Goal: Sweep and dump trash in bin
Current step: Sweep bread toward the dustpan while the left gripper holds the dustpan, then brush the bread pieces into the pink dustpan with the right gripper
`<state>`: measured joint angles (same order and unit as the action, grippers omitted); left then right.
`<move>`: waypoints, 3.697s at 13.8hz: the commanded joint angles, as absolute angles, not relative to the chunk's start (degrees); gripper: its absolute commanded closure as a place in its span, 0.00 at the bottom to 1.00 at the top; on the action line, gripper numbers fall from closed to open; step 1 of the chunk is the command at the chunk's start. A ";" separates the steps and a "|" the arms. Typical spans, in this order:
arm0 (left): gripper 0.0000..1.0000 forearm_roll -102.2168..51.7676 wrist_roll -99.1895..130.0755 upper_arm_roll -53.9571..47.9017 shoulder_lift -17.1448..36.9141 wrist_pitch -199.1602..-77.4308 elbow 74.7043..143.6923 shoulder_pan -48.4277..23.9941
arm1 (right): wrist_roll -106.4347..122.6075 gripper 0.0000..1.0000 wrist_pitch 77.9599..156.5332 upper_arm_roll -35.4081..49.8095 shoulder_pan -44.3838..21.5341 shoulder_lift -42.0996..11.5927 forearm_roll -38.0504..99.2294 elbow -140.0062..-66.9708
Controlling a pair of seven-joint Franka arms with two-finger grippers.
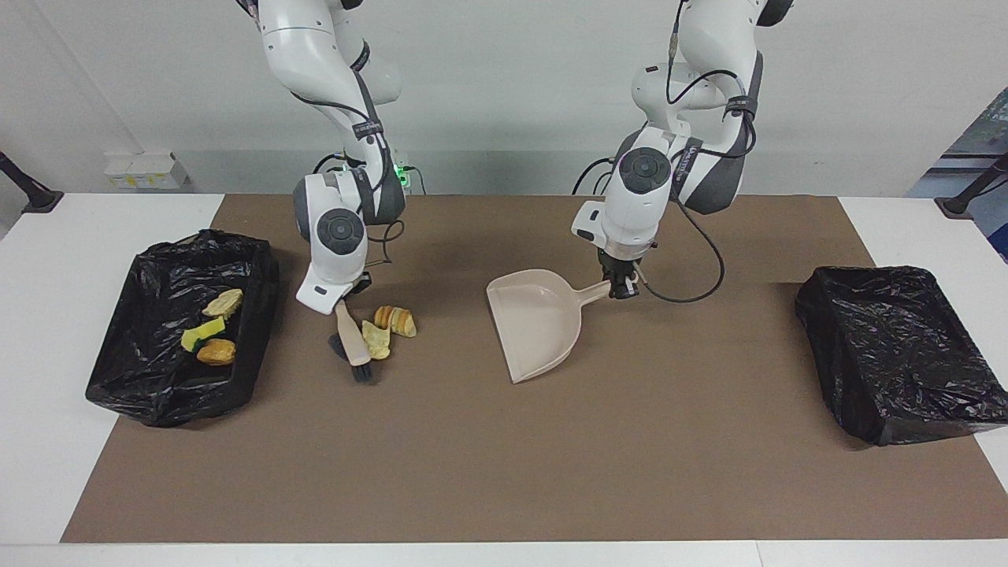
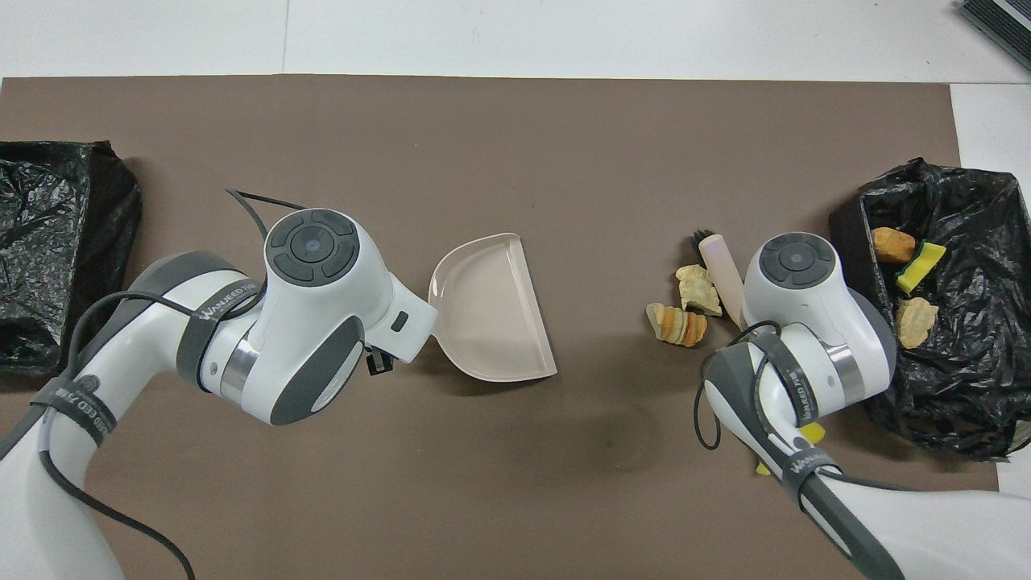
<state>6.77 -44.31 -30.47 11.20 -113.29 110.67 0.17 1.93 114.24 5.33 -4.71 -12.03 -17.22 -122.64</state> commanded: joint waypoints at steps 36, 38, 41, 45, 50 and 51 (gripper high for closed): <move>1.00 8.79 -45.09 -29.53 1.94 -120.23 123.92 -1.58 | -25.96 1.00 89.47 5.54 -20.31 -4.68 11.35 -116.60; 1.00 8.79 -45.09 -29.62 0.27 -122.07 126.64 -1.76 | -23.21 1.00 89.56 5.54 -19.78 -1.07 9.85 -122.93; 1.00 8.79 -45.00 -29.62 -0.09 -122.52 127.35 -1.85 | -23.20 1.00 91.57 5.71 -20.39 0.62 9.67 -128.92; 1.00 8.70 -44.91 -29.62 -0.44 -122.78 127.97 -1.85 | -23.12 1.00 94.56 5.98 -21.18 -2.45 13.43 -129.37; 1.00 8.79 -45.52 -29.62 -0.88 -122.34 128.41 -2.20 | -23.20 1.00 98.17 6.06 -24.26 -9.12 21.87 -122.89; 1.00 8.79 -45.79 -29.62 -0.88 -122.17 128.41 -2.20 | -22.94 1.00 98.00 6.06 -24.26 -10.10 22.93 -120.87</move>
<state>7.93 -44.30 -29.87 1.56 -121.71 125.89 -1.90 -24.42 98.18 5.87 -24.44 -6.65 20.45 -125.63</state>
